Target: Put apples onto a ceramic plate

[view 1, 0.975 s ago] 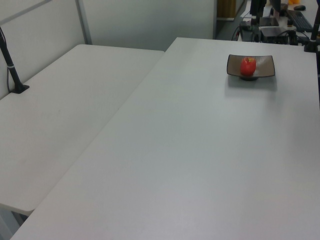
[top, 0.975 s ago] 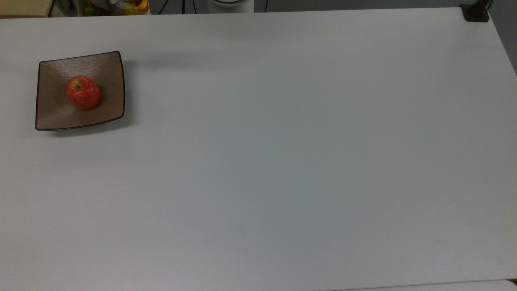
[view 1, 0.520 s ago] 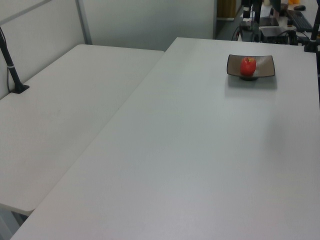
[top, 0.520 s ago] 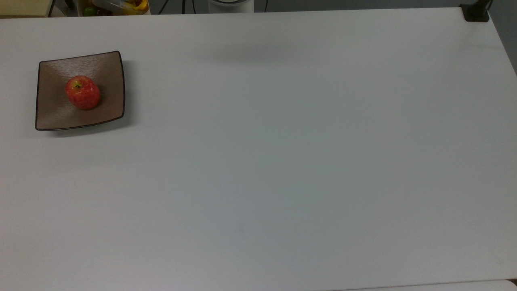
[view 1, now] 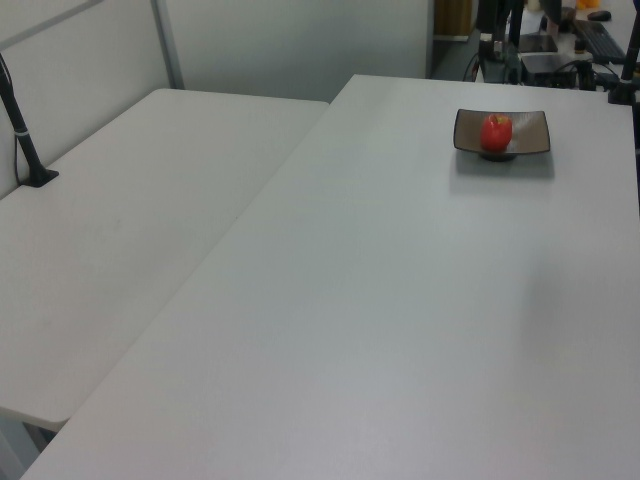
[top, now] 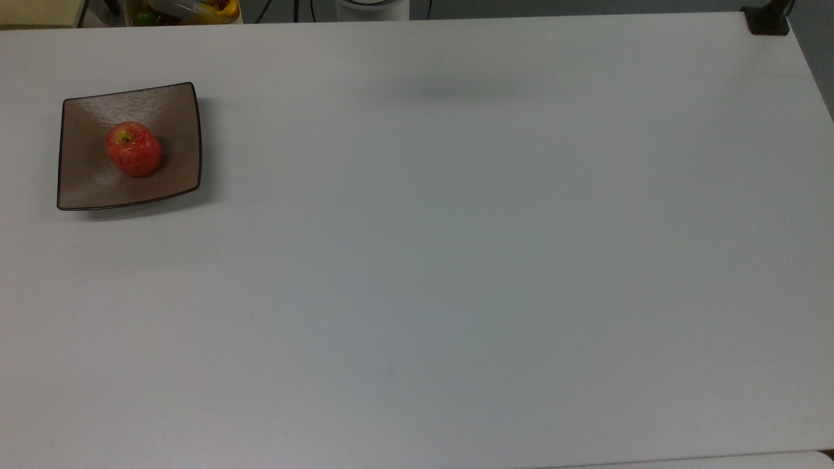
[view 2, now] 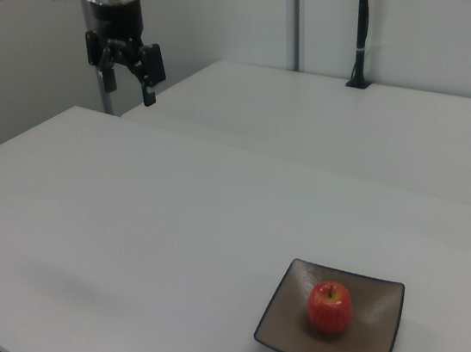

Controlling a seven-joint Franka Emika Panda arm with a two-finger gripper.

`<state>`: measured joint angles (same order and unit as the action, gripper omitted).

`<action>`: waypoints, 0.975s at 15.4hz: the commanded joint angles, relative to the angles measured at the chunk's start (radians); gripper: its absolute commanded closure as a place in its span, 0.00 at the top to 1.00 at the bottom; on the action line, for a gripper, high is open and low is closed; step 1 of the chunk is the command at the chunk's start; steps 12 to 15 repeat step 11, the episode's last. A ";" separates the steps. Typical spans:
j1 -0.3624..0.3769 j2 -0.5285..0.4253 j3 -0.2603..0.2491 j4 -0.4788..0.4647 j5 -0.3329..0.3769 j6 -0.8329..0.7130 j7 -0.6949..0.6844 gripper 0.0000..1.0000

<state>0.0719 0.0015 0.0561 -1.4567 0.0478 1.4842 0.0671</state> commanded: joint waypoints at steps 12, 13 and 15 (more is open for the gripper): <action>0.144 -0.052 -0.130 -0.131 0.010 0.159 -0.092 1.00; 0.144 -0.052 -0.130 -0.131 0.010 0.159 -0.092 1.00; 0.144 -0.052 -0.130 -0.131 0.010 0.159 -0.092 1.00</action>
